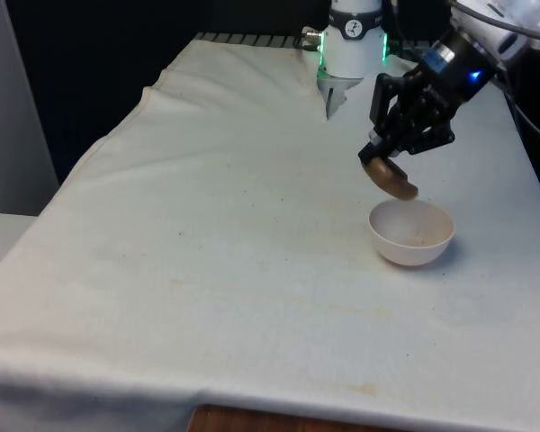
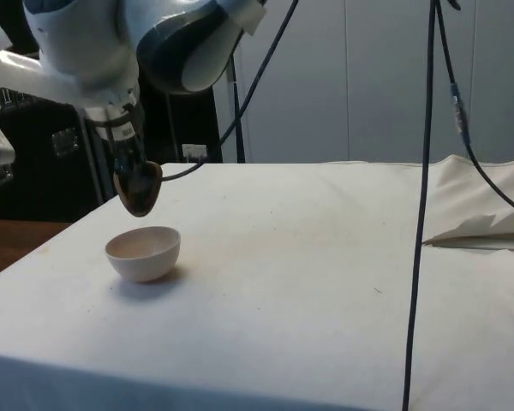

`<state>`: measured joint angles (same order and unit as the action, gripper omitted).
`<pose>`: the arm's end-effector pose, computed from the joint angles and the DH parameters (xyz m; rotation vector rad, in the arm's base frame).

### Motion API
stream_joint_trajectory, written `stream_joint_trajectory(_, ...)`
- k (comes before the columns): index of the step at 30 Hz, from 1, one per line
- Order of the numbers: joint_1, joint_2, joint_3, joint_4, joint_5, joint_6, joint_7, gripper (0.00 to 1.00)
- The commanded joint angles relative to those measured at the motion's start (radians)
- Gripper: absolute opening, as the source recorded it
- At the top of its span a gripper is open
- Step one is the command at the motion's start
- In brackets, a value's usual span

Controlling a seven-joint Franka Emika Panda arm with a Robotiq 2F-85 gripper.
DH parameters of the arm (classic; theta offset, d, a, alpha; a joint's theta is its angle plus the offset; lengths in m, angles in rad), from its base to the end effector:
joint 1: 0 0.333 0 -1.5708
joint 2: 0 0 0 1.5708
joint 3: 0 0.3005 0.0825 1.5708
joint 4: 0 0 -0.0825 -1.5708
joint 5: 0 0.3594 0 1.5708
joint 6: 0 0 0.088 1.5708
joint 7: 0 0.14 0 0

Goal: Pour the coffee beans from the cup into the bowl.

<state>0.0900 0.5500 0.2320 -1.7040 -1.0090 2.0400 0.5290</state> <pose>0.6320 0.1215 0.2580 2.3774 0.4053 0.1919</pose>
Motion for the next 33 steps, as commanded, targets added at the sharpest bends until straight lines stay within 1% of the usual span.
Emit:
stream_joint_trajectory(1,0.009,0.006,0.001,0.004,-0.015,-0.015,0.015,0.0)
stream_joint_trajectory(2,0.001,0.002,0.004,0.0,-0.008,-0.006,0.007,0.0)
stream_joint_trajectory(3,0.009,0.008,0.005,0.004,-0.023,-0.021,0.021,0.0)
stream_joint_trajectory(5,0.011,0.013,0.011,0.005,-0.039,-0.033,0.034,0.0)
stream_joint_trajectory(6,0.011,0.017,0.019,0.005,-0.054,-0.044,0.046,0.0)
stream_joint_trajectory(8,0.012,0.019,0.022,0.005,-0.062,-0.05,0.052,0.0)
stream_joint_trajectory(9,0.013,0.023,0.029,0.005,-0.077,-0.063,0.064,0.0)
stream_joint_trajectory(10,0.004,0.019,0.033,0.0,-0.072,-0.054,0.06,0.0)
stream_joint_trajectory(11,0.013,0.024,0.033,0.006,-0.085,-0.07,0.069,0.0)
stream_joint_trajectory(12,0.014,0.026,0.036,0.006,-0.093,-0.077,0.075,0.0)
stream_joint_trajectory(18,0.016,0.037,0.062,0.009,-0.148,-0.129,0.109,0.0)
stream_joint_trajectory(19,0.007,0.033,0.067,0.002,-0.146,-0.118,0.108,0.0)
stream_joint_trajectory(20,0.017,0.038,0.065,0.01,-0.155,-0.136,0.112,0.0)
stream_joint_trajectory(27,0.02,0.054,0.098,0.02,-0.214,-0.202,0.142,0.0)
stream_joint_trajectory(28,0.01,0.049,0.105,0.013,-0.215,-0.194,0.142,0.0)
stream_joint_trajectory(29,0.02,0.057,0.103,0.022,-0.222,-0.211,0.145,0.0)
stream_joint_trajectory(33,0.02,0.074,0.125,0.033,-0.259,-0.254,0.16,0.0)
